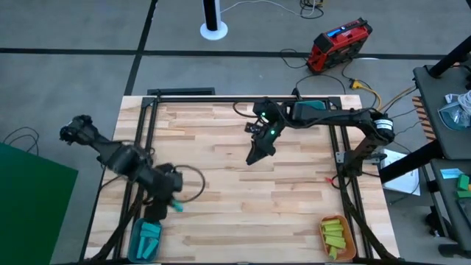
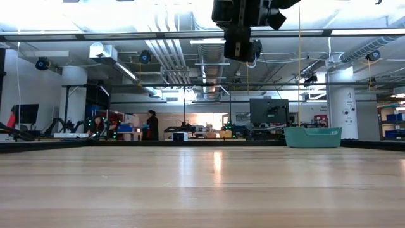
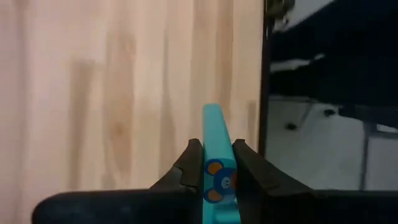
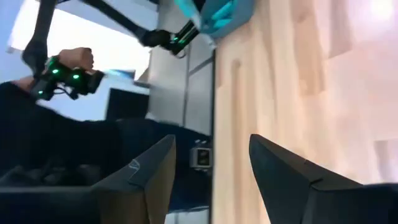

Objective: Sort blocks
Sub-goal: Put the light blue block into the bottom blue bin, then return to Home Position

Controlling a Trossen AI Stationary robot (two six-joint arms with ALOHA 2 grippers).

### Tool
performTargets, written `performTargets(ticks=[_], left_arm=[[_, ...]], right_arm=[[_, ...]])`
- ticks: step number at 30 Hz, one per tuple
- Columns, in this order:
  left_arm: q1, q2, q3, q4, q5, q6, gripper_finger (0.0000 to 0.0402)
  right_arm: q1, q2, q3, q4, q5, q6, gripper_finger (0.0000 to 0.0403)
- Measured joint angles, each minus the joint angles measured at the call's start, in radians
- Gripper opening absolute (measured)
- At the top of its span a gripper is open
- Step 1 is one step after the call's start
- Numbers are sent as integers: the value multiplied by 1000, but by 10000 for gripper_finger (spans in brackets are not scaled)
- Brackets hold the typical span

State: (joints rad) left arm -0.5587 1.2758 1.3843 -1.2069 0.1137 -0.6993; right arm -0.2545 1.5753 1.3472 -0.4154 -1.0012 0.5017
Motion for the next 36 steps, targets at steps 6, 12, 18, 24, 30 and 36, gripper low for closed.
performTargets(ticks=[6, 12, 18, 24, 30, 36], left_arm=[[-268, 4, -152, 56, 17, -87, 30], [-447, 4, -287, 136, 44, -252, 30], [-468, 10, -322, 175, 44, -282, 30], [-471, 20, -322, 175, 47, -282, 62], [-471, 22, -321, 174, 47, -292, 154], [-455, 22, -308, 166, 49, -319, 179]], right_arm=[[-14, 0, -1, 0, 33, -94, 175], [-12, 0, -3, 1, 33, -110, 158], [-12, 0, -4, 1, 34, -111, 144], [-12, 0, -6, 0, 34, -111, 137], [-12, 0, -6, 0, 34, -110, 142], [-10, -4, -7, -1, 34, -102, 137]])
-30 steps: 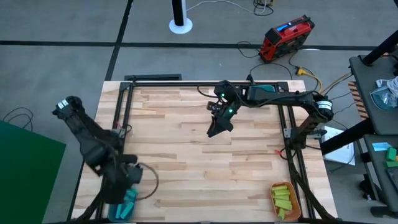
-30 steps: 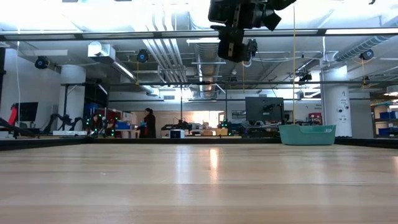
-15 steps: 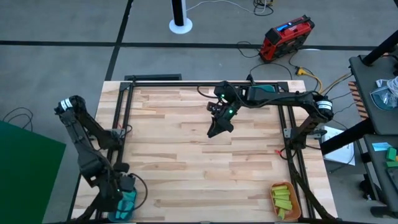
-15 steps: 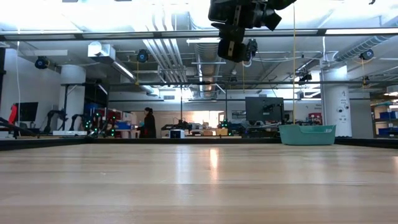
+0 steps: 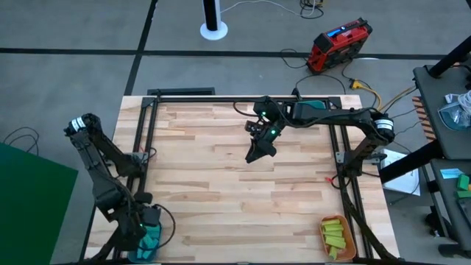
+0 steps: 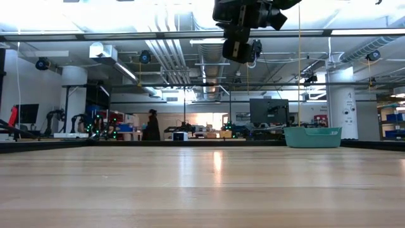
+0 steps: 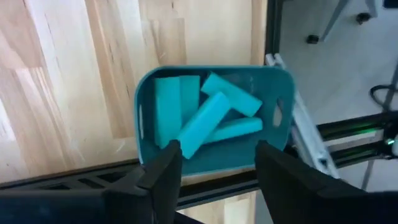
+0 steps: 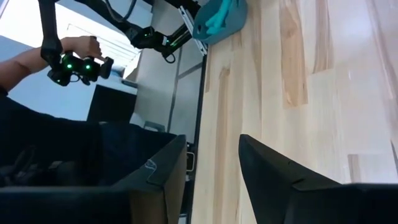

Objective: Sort blocks
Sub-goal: Return to Home Position

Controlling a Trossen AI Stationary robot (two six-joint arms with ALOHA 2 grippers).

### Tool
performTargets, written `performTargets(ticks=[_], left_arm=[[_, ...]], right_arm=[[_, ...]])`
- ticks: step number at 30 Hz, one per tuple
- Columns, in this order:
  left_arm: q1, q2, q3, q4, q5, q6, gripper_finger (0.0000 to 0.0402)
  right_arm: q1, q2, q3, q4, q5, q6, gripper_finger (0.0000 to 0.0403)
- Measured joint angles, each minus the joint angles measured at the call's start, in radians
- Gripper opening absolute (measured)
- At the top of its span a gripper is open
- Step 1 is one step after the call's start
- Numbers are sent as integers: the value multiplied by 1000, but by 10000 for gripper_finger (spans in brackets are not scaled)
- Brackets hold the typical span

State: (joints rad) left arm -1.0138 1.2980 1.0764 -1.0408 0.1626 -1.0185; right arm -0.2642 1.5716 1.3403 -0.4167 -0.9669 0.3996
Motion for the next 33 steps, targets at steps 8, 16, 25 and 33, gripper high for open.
performTargets(ticks=[8, 16, 25, 33], left_arm=[[176, -1, 219, -92, -313, 34, 165], [542, -2, 429, -21, -692, 617, 154], [894, 2, 498, 320, -635, 879, 154], [940, 22, 487, 428, -495, 941, 154]], right_arm=[[63, -125, -1, 1, 121, -59, 105], [155, -294, -1, 27, 405, -153, 74], [232, -492, -13, 30, 446, -249, 68], [219, -628, -32, 32, 555, -421, 85]])
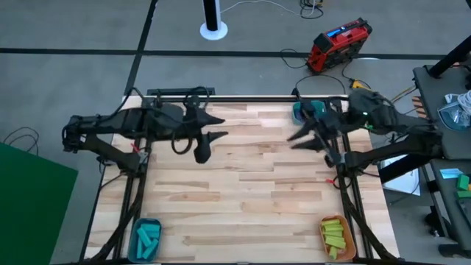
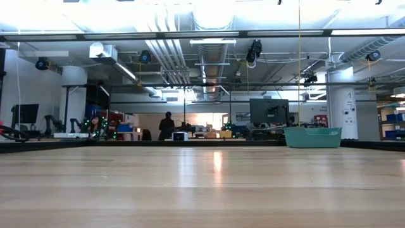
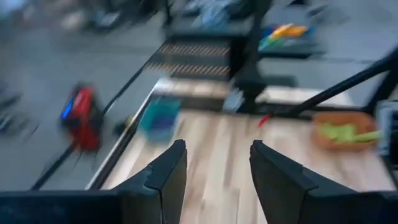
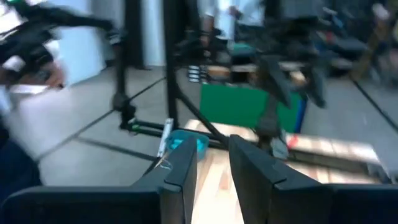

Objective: Sort blocks
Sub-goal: Return to Home Position

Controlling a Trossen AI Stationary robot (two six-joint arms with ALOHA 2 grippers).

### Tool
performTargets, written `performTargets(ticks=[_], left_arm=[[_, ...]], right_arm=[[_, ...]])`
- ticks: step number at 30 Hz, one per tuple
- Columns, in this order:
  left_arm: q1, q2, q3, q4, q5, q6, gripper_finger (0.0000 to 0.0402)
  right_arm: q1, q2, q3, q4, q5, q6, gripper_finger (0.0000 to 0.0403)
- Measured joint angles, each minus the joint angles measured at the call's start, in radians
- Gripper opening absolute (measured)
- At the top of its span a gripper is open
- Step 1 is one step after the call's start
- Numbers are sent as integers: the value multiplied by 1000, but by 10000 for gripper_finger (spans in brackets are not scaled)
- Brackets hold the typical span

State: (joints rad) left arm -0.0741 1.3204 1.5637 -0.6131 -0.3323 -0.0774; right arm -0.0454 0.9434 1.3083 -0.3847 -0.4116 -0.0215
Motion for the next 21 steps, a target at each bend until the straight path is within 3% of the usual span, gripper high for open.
performTargets(ticks=[4, 7, 13, 21], left_arm=[[64, -37, -68, 120, 225, 69, 154], [95, -81, -158, 204, 311, 57, 154], [134, -236, -420, 538, 346, 22, 154], [141, -525, -757, 812, 299, -89, 154]], right_arm=[[-44, -66, -36, 1, -118, -99, 92], [-55, -110, -85, 5, -136, -114, 94], [-54, -184, -231, 113, -138, -111, 81], [-54, -328, -444, 328, -135, -82, 63]])
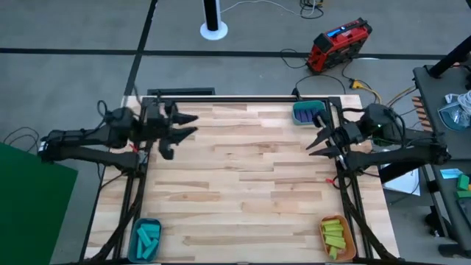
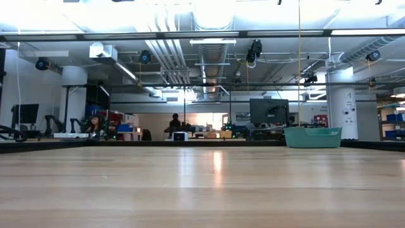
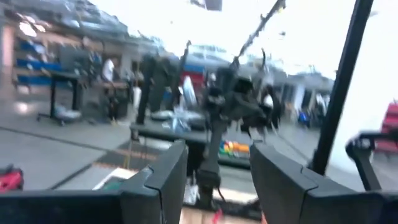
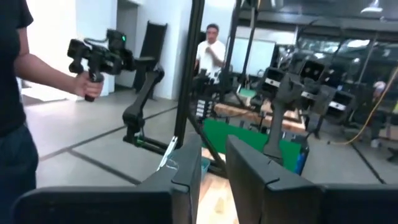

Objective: Sort blocks
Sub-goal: Return to Home Position

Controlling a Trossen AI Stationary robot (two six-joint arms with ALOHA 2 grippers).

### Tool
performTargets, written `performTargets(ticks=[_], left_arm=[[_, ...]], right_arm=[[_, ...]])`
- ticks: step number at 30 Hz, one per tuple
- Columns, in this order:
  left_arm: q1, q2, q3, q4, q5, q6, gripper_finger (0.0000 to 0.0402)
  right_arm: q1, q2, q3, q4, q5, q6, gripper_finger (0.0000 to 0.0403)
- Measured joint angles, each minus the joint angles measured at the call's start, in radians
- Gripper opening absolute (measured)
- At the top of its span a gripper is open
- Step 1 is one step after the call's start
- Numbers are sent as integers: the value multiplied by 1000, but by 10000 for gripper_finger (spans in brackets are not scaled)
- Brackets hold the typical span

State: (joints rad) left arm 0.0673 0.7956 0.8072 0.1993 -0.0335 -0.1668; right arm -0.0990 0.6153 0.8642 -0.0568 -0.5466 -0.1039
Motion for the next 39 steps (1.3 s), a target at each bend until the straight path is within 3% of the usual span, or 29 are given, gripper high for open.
performTargets(ticks=[8, 23, 28, 32, 35, 39], left_arm=[[0, -229, -257, 146, -60, -42, 154], [1, -788, -494, 76, -90, -11, 154], [1, -779, -535, 41, -88, 1, 154], [1, -777, -650, 74, -23, 11, 154], [0, -794, -774, 217, -42, 2, 154], [0, -781, -768, 92, -81, -2, 154]], right_arm=[[0, -171, -154, 75, 52, 58, 60], [0, -496, -350, 100, 68, 104, 86], [0, -586, -434, 104, 88, 108, 91], [0, -613, -544, 197, 132, 137, 86], [0, -593, -662, 319, 131, 115, 78], [0, -597, -842, 539, 132, 110, 68]])
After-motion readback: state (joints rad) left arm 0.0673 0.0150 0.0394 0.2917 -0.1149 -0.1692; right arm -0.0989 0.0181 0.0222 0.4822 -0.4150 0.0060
